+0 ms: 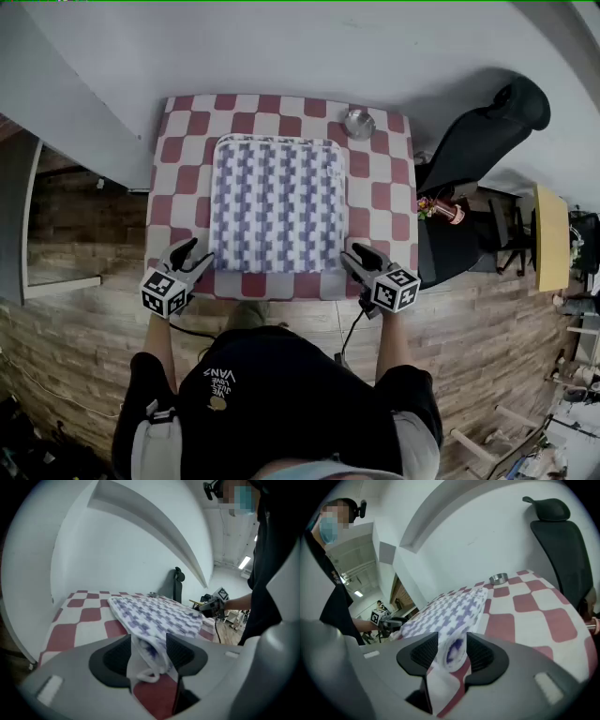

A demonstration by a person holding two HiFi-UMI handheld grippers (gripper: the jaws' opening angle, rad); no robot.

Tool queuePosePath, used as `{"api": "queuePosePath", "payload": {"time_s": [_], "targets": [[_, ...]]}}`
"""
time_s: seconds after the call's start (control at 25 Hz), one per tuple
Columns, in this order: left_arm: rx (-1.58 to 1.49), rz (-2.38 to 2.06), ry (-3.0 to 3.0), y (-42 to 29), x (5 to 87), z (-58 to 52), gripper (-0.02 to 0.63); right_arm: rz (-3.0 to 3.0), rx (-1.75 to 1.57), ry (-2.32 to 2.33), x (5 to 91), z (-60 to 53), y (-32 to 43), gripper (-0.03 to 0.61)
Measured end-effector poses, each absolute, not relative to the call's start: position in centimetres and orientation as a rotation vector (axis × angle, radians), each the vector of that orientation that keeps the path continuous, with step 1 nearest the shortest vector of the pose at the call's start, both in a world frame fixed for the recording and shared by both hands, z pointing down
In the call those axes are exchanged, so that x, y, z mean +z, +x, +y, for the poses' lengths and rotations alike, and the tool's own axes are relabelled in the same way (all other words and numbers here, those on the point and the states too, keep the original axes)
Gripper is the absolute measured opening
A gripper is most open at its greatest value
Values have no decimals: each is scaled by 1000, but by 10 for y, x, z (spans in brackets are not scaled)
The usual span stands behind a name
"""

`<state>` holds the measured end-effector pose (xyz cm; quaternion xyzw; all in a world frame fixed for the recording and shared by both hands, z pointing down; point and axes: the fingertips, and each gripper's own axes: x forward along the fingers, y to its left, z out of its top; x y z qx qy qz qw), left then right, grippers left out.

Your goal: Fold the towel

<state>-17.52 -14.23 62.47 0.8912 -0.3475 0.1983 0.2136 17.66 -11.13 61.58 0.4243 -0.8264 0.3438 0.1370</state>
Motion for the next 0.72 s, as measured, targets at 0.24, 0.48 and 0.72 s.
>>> {"api": "queuePosePath", "payload": {"time_s": [0.24,0.48,0.72], "targets": [[686,-836,2503,-164,649,-97,245,-2401,877,1059,636,-77,155,187],[965,-788,2580,-156,671,-100,242,-2352,712,1027,650,-79,148,187],[1121,-804,2614,-154,672,-105,65,-2359,626,1037,642,-81,152,38]]}}
